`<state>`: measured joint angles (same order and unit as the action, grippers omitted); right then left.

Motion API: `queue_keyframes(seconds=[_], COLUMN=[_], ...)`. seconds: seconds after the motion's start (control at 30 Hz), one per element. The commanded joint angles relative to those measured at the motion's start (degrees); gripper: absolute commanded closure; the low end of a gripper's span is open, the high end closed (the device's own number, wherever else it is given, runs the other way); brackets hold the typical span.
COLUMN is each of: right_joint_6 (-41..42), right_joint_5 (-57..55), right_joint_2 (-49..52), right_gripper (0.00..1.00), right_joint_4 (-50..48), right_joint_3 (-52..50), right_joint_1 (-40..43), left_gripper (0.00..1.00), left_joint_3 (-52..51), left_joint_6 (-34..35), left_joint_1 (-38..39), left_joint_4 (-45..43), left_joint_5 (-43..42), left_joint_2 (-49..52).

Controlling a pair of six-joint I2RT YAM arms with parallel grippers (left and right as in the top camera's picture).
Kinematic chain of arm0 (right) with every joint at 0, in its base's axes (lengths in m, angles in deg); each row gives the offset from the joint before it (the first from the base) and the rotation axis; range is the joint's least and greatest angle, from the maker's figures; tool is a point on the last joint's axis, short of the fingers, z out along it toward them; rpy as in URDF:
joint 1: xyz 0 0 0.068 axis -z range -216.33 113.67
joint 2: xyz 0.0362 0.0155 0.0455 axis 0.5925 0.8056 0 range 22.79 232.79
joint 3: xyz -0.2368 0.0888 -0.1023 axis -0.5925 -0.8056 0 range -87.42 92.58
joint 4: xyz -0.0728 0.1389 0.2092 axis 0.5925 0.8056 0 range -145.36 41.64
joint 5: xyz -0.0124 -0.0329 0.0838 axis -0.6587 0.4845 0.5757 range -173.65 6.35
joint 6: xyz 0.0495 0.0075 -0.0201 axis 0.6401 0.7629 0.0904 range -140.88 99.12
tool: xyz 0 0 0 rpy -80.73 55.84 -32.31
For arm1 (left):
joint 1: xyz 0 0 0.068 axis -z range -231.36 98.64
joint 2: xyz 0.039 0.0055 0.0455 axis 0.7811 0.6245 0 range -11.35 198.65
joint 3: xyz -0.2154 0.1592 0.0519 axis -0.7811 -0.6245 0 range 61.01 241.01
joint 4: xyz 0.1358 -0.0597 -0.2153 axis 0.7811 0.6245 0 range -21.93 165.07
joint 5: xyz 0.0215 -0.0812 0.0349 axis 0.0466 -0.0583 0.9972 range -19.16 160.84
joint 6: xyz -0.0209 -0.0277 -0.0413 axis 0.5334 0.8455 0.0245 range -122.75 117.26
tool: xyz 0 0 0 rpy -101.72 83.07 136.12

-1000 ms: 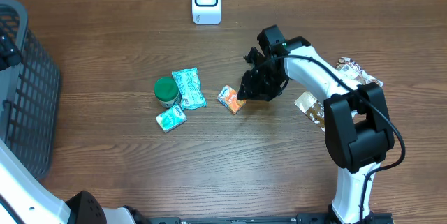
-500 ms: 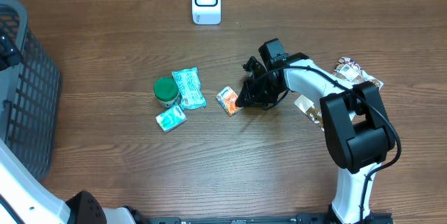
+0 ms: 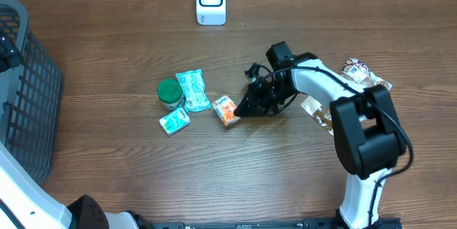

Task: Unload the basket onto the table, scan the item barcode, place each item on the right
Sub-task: 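Grasp the Kleenex packet's edge with the right gripper and lift, then carry the Kleenex packet to the barcode scanner and hold it there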

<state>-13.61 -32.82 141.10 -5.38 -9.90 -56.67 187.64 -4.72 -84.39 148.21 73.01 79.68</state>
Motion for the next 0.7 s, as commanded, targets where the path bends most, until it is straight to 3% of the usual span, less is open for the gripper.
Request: queue_keyframes(seconds=[0.0,0.27,0.33,0.67], right_joint_6=[-1.6,3.48,10.01,48.19], right_joint_5=[14.4,35.04,39.1,39.1], right_joint_2=[-8.52,-12.68,-12.68,-12.68], right_gripper=[0.96,0.96,0.96,0.96], right_joint_4=[-0.39,-3.41,-7.8,-28.13], right_joint_3=[3.8,7.02,7.06,7.06], right_joint_1=[1.62,5.09,6.14,8.74], left_gripper=[0.0,0.01,0.01,0.0], left_joint_3=[-0.26,-0.26,-0.26,-0.26], left_joint_6=[0.52,0.52,0.5,0.5], left_joint_1=[-0.04,-0.04,-0.04,-0.04], left_joint_4=[-0.2,-0.2,-0.2,-0.2], left_joint_5=[-0.48,-0.48,-0.48,-0.48], left_joint_2=[-0.28,-0.28,-0.28,-0.28])
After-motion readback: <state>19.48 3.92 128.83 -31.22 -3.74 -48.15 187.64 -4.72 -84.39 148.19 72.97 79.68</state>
